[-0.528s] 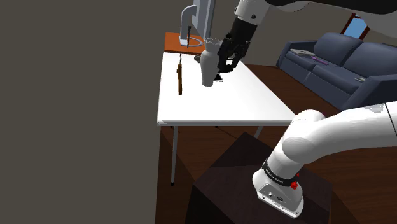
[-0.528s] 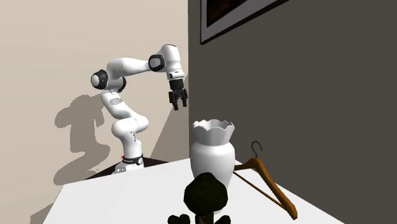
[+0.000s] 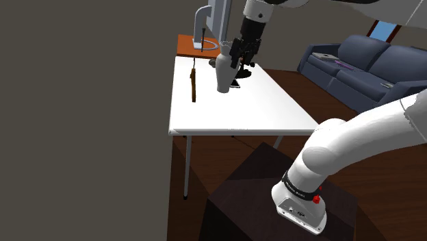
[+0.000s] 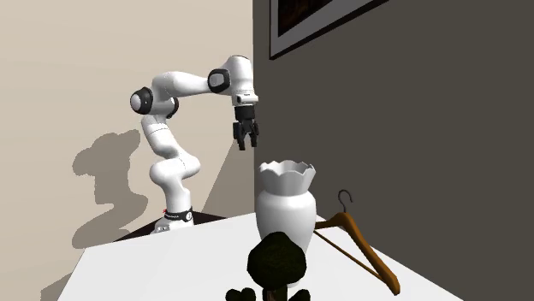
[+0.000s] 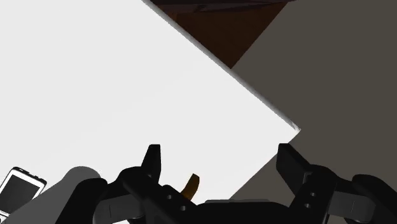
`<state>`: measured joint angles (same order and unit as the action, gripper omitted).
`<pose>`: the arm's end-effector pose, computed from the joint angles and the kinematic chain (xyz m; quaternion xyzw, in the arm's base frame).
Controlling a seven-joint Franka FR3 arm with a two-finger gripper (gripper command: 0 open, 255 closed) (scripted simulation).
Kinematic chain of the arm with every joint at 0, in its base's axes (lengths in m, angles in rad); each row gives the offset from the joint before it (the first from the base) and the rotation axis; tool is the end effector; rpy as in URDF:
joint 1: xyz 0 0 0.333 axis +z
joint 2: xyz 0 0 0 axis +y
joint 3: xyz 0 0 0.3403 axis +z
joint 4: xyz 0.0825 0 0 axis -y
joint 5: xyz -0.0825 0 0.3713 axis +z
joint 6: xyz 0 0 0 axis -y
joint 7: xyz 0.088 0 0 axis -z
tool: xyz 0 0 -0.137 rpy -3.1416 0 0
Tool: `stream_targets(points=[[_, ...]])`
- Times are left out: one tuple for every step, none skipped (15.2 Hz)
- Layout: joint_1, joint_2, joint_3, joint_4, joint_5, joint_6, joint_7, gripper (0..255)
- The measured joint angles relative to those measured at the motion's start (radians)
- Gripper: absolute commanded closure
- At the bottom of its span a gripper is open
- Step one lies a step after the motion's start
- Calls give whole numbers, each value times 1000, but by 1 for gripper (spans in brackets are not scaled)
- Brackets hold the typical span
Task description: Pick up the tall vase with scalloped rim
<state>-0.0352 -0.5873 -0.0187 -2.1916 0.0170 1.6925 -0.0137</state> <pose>0.3532 -0.0186 0.6033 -0.9987 0.0194 -0.0445 0.0122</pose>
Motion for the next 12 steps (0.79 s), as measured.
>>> stream_targets(points=[[-5, 40, -7, 36, -16, -2, -14, 0], [-11, 77, -13, 64, -31, 1, -27, 0], [-18, 109, -23, 88, -47, 3, -45, 0], [-23, 147, -31, 118, -63, 7, -60, 0], [-26, 184, -32, 156, -76, -1, -67, 0], [-32, 214, -40, 184, -90, -4, -82, 0], [-36, 252, -43, 219, -103, -4, -92, 0], [-40, 284, -47, 250, -116, -7, -103, 0], [-45, 325, -53, 286, -129, -6, -116, 0], [-49, 355, -58, 313, -142, -8, -128, 0], [-54, 400, -64, 365, -154, -18, -143, 0], [-57, 437, -67, 405, -166, -23, -152, 0]])
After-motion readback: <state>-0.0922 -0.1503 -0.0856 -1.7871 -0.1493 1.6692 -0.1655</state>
